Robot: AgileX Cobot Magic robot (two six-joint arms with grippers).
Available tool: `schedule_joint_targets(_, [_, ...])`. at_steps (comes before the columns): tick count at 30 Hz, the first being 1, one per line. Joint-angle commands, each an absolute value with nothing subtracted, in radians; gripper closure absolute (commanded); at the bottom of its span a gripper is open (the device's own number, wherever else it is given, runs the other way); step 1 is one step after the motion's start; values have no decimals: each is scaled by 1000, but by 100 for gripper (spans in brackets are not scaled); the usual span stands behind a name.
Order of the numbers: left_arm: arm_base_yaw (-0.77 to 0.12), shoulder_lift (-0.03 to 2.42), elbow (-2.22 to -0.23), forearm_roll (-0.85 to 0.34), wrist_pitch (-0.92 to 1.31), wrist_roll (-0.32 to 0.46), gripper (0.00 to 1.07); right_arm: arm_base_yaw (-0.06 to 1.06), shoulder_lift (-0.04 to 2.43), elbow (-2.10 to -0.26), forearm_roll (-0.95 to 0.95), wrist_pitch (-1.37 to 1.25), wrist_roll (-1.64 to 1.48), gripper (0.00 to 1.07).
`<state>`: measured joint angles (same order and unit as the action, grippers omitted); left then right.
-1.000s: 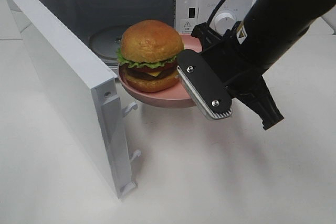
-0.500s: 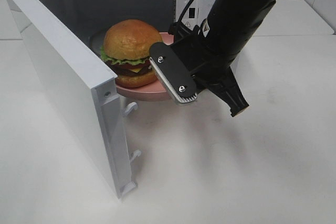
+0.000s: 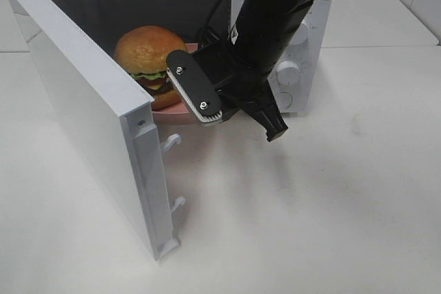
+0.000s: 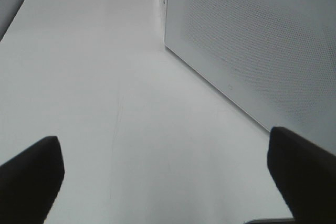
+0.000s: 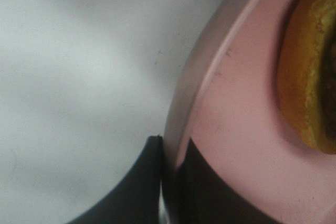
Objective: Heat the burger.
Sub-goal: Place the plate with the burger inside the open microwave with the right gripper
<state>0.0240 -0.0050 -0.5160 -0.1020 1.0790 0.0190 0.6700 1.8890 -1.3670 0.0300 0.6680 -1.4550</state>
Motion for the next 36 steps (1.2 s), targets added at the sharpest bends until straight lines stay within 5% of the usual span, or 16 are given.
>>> schedule_joint_targets(1, [26, -21, -516, -107, 1071, 18, 9, 655, 1909, -1429, -9, 597, -1406, 107])
schedule_joint_targets(36, [26, -21, -516, -107, 1071, 18, 9, 655, 2197, -1810, -87, 640, -1203, 107])
